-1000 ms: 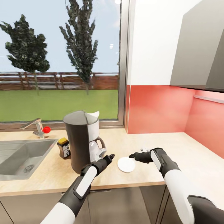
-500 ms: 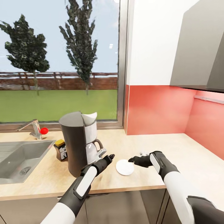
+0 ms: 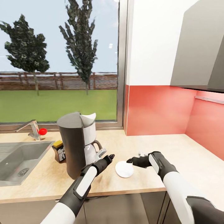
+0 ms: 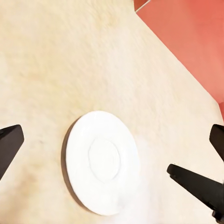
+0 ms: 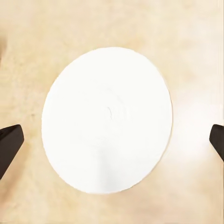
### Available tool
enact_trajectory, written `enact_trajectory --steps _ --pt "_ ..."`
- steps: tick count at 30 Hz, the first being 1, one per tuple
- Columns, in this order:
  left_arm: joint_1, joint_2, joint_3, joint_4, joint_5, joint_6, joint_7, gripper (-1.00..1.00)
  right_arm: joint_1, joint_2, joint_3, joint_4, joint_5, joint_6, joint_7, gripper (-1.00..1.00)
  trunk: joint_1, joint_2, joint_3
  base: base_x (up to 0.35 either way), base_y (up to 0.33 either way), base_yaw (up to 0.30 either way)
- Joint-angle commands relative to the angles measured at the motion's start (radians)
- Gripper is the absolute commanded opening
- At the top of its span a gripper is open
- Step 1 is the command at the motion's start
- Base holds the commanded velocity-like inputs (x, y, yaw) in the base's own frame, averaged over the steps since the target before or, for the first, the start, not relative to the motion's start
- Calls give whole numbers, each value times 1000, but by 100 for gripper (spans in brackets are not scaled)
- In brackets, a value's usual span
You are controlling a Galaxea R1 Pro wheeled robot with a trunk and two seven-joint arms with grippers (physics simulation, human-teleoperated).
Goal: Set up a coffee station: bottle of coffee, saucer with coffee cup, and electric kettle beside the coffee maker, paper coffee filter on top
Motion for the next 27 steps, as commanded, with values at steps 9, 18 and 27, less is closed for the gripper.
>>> enact_trajectory --steps 9,18,27 --pt "-1 0 -2 -2 9 2 8 100 -1 -1 23 45 -5 3 10 100 0 -2 -2 18 0 0" --pt "-1 0 -2 -2 10 3 8 100 -1 -5 23 71 -4 2 11 100 0 -2 -2 113 0 0" --pt "-1 -1 -3 3 8 3 8 100 -1 -5 25 103 -4 2 11 100 0 -2 -2 8 0 0"
